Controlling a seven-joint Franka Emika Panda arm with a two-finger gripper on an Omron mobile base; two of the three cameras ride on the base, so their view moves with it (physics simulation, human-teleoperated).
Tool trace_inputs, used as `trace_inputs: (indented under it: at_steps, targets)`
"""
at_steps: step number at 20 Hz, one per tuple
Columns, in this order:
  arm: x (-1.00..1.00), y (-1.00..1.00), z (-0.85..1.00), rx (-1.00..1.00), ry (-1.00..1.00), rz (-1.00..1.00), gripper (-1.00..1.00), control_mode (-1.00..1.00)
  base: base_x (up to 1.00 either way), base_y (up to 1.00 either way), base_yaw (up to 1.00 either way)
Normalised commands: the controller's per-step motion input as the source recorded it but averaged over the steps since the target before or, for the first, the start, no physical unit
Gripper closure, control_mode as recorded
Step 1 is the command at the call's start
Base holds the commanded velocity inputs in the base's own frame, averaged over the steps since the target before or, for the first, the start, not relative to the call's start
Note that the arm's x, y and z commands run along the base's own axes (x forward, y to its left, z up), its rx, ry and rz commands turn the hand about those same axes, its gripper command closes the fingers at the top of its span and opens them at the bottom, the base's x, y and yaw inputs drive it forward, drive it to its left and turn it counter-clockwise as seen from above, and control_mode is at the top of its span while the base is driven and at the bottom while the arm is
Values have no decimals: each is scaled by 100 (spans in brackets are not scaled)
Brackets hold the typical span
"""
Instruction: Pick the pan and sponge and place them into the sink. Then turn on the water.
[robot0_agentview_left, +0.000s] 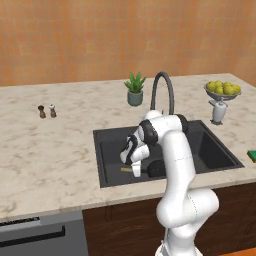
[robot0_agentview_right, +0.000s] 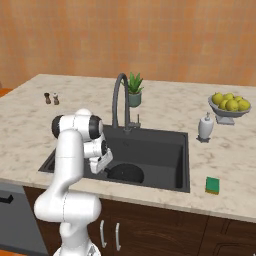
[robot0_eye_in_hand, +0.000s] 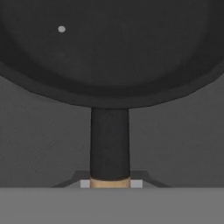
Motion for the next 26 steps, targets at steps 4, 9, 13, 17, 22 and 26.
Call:
trace_inputs:
  at_steps: [4, 9, 13, 17, 22, 26]
  targets:
    - [12, 11, -38, 0, 3, -10, 100, -100, 0, 0, 0]
    - [4, 19, 9, 2, -1, -1, -100, -100, 0, 0, 0]
    - [0, 0, 66, 0, -2, 0, -100, -100, 0, 0, 0]
    - [-6, 0, 88, 2, -3, 0, -100, -100, 0, 0, 0]
    - [-33, 0, 84, 0, -5, 6, -100, -100, 0, 0, 0]
    - [-58, 11, 74, 0, -7, 24, -100, -100, 0, 0, 0]
